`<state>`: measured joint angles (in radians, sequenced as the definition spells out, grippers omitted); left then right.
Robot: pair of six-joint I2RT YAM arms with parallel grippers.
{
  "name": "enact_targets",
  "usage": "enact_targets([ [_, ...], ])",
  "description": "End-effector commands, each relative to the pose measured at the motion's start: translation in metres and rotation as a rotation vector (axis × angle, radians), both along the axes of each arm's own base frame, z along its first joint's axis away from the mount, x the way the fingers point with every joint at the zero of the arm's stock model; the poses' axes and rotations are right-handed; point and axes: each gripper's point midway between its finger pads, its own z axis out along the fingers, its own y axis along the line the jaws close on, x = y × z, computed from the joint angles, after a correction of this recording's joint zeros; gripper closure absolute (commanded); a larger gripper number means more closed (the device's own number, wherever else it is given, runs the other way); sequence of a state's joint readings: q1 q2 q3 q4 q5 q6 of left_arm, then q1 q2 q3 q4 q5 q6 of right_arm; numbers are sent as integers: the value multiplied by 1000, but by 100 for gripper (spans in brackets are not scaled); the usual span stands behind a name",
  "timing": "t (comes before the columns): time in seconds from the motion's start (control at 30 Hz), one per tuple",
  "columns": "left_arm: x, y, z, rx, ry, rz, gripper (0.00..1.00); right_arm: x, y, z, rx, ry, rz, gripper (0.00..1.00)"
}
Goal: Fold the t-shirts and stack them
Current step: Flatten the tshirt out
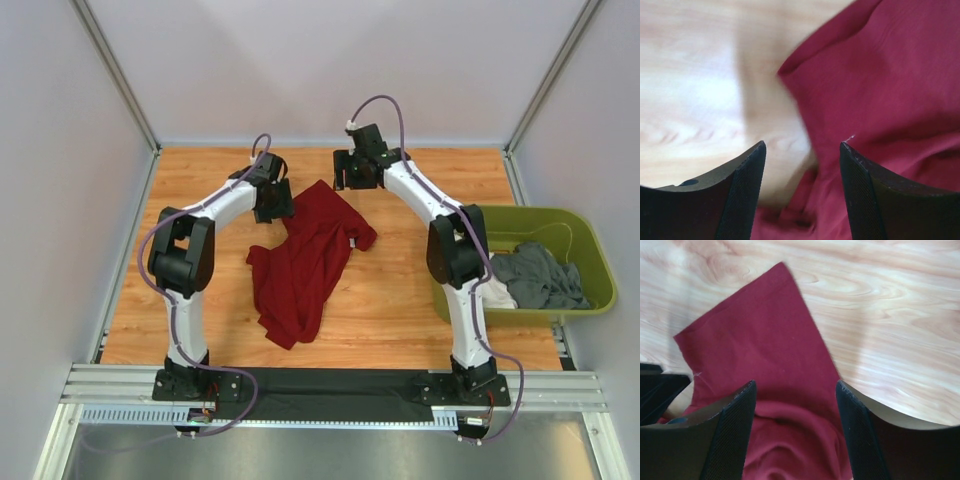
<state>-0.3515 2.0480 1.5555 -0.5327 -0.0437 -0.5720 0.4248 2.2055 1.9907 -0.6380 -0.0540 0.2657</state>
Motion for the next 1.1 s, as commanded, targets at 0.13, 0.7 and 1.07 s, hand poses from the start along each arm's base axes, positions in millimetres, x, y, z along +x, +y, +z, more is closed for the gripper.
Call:
enact_targets([
  [0.13,-70,47,52,101,-21,42,32,11,54,-17,117,0,176,29],
  [0.7,-150,79,40,132,29,41,27,5,28,-107,-250,94,48,23],
  [1.07,-147,74,29,123,42,28,26,-38,-55,-157,-286,306,-222,26],
])
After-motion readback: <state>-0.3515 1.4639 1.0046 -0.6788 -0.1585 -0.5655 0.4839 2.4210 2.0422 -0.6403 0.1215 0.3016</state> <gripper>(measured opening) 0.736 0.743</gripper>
